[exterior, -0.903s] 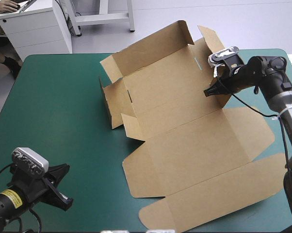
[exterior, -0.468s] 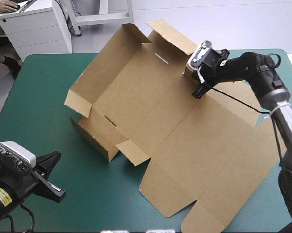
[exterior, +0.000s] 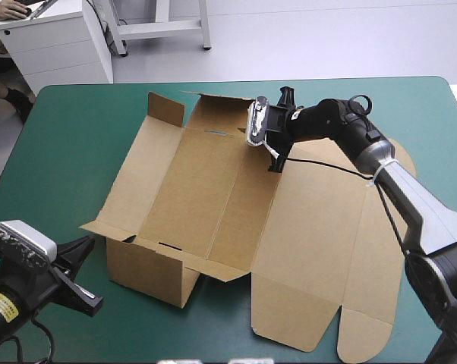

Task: Fold the box

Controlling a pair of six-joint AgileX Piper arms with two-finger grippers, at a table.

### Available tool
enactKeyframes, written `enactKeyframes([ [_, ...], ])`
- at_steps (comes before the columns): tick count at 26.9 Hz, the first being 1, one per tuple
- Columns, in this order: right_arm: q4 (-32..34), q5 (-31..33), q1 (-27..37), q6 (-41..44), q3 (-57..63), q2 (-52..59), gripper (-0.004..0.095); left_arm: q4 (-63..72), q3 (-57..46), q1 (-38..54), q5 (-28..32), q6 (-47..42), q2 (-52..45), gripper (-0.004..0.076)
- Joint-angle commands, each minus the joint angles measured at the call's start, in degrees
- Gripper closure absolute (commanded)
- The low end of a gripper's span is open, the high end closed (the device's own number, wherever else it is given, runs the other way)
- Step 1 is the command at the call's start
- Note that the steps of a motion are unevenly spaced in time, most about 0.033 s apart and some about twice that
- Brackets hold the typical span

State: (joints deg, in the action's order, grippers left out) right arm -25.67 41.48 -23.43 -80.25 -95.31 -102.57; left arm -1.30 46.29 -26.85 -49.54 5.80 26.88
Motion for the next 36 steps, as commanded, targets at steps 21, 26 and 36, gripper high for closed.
enactKeyframes([
  [21, -8.9, 0.7, -3.8, -12.9, -2.1, -3.2, 0.0897, 0.2, 1.9, -0.1, 4.1, 0.0, 0.7, 0.0731],
  [26, -8.9, 0.9, -3.8, -12.9, -2.1, -3.3, 0.0629, 0.2, 1.9, -0.1, 4.1, 0.0, 0.7, 0.0731],
  [36, -8.5, -5.0, -3.7, 0.9, -2.1, 1.8, 0.0211, 0.0, 1.9, -0.1, 3.6, 0.0, 0.7, 0.0731],
])
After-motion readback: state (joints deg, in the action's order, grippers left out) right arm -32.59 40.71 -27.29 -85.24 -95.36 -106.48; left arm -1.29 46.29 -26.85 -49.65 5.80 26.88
